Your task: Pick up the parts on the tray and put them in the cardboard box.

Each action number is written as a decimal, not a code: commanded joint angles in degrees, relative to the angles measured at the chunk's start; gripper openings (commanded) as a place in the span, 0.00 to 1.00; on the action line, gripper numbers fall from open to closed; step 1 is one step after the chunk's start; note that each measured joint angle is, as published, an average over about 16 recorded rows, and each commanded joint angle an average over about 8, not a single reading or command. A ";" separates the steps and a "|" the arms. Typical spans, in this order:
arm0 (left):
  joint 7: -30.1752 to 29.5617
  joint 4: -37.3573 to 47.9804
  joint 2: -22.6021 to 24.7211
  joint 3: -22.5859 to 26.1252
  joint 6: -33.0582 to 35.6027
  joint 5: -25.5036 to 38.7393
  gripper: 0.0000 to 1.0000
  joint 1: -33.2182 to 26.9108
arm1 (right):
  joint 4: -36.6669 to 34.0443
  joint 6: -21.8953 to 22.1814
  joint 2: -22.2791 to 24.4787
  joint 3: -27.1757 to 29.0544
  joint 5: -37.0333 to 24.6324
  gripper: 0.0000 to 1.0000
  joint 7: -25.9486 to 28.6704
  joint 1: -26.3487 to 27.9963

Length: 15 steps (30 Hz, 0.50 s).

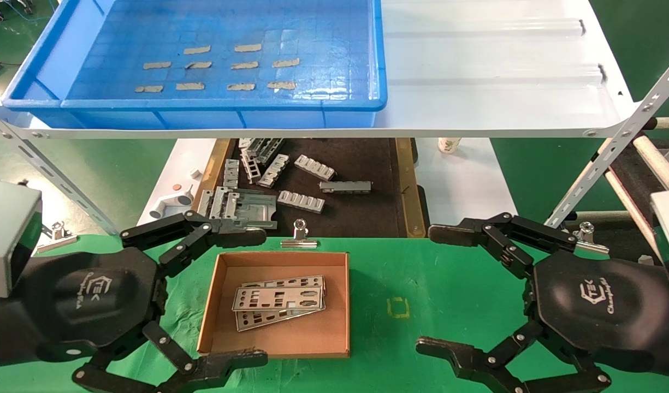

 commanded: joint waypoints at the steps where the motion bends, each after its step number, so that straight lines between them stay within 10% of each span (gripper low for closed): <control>1: 0.00 0.00 0.00 0.00 0.00 0.00 1.00 0.00 | 0.00 0.00 0.00 0.00 0.00 1.00 0.00 0.00; 15: 0.00 0.00 0.00 0.00 0.00 0.00 1.00 0.00 | 0.00 0.00 0.00 0.00 0.00 1.00 0.00 0.00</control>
